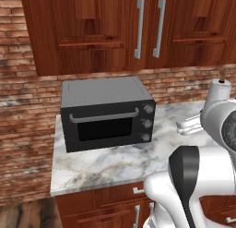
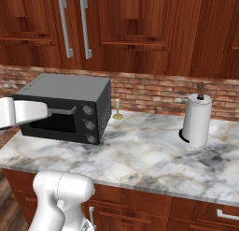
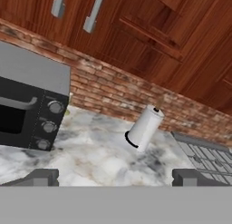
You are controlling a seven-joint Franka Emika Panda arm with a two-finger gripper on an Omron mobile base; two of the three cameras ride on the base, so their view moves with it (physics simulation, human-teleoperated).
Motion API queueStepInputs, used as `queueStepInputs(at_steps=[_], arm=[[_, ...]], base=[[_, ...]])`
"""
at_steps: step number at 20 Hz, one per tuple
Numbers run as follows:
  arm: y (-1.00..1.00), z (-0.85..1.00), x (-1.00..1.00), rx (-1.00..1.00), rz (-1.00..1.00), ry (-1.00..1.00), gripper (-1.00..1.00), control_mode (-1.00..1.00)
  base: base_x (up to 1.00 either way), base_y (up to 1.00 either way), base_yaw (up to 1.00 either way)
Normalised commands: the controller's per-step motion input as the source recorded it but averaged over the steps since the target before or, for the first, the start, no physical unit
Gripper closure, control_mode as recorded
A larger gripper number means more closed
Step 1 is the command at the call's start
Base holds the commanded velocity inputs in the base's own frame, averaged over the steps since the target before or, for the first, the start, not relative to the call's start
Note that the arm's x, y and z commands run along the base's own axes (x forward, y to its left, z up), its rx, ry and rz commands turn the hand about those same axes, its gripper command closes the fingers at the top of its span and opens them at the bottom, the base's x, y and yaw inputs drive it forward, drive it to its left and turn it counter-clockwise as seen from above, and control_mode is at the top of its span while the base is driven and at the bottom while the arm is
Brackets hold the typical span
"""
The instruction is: Close all open cabinet doors.
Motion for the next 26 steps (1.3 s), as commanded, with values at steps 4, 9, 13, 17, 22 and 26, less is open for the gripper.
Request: queueStepInputs(at_steps=[4,9,13,17,22,26], arm=[[-0.01,0.0,-0.06,0.0,0.0,-0.01,-1.0,1.0],[0.0,0.0,0.0,0.0,0.0,0.0,-1.0,1.0],[0.0,0.0,0.0,0.0,0.0,0.0,-1.0,1.0],[0.0,0.0,0.0,0.0,0.0,0.0,-1.0,1.0],[0.0,0.0,0.0,0.0,0.0,0.0,-1.0,1.0],[0.0,0.0,0.0,0.0,0.0,0.0,-1.0,1.0]], base=[[-0.49,-0.23,-0.03],[-0.66,-0.62,-0.16],[-0.35,-0.74,-0.18],[-0.19,-0.86,-0.13],[-0.1,-0.87,-0.1],[-0.17,-0.91,-0.07]])
